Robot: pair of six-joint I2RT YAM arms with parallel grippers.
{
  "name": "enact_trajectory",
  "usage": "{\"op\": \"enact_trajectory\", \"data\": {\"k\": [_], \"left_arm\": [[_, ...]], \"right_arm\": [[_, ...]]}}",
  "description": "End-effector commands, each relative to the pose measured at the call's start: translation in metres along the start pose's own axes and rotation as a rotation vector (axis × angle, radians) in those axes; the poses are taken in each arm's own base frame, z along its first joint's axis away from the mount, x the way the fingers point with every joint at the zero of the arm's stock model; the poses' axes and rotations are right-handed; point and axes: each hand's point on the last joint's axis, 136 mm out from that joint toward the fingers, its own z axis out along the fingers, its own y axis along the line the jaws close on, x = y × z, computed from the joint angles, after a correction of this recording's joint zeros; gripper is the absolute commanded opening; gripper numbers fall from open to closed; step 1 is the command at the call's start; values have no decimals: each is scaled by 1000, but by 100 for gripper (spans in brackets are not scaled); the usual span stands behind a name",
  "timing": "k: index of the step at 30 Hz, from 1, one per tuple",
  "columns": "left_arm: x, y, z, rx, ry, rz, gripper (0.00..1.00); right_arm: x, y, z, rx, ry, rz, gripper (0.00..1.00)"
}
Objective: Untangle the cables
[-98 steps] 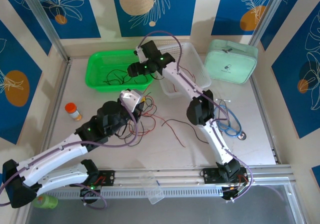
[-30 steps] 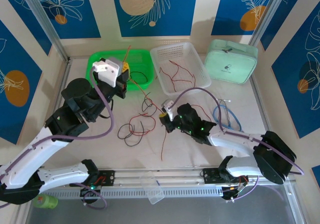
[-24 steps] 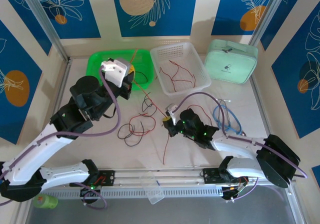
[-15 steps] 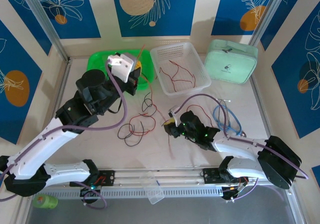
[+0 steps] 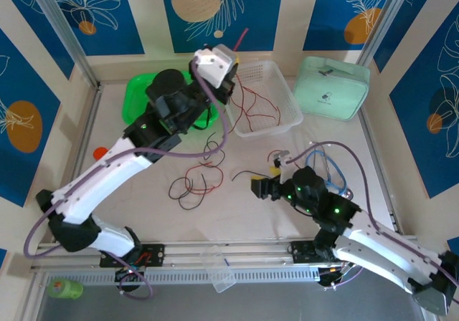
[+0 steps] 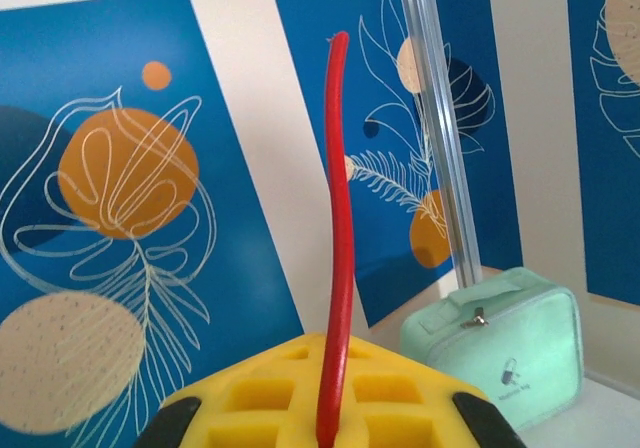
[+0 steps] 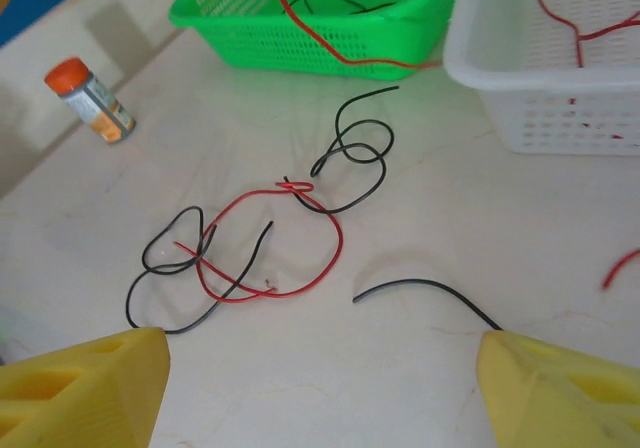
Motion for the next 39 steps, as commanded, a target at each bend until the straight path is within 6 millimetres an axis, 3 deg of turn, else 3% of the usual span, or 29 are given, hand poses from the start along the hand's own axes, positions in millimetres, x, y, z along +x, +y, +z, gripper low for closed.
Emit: {"op": "enact_trajectory", "data": {"k": [1, 5, 9, 14, 23, 27, 33, 39], "left_arm": [[-45, 8, 13, -40, -164, 73, 0], [-64, 14, 29, -88, -209, 141, 0], [-93, 21, 27, -107, -275, 160, 0], [-122, 25, 16, -86, -341, 150, 0], [-145, 28, 17, -100, -410, 176, 1], [-137, 26, 34, -131, -415, 227, 1], [-100, 26, 73, -182, -389, 256, 0], [-32, 27, 119, -230, -287, 251, 0]], "right_arm": [[22, -20, -23, 73, 58, 107, 80], [39, -31, -38, 100, 80, 186, 79], [50, -39, -47, 129, 90, 227, 79], [46, -44, -50, 153, 67, 219, 78], [43, -49, -52, 182, 51, 211, 79], [46, -50, -51, 189, 58, 223, 78], [50, -51, -49, 187, 66, 237, 79], [55, -49, -45, 175, 75, 250, 79]]}}
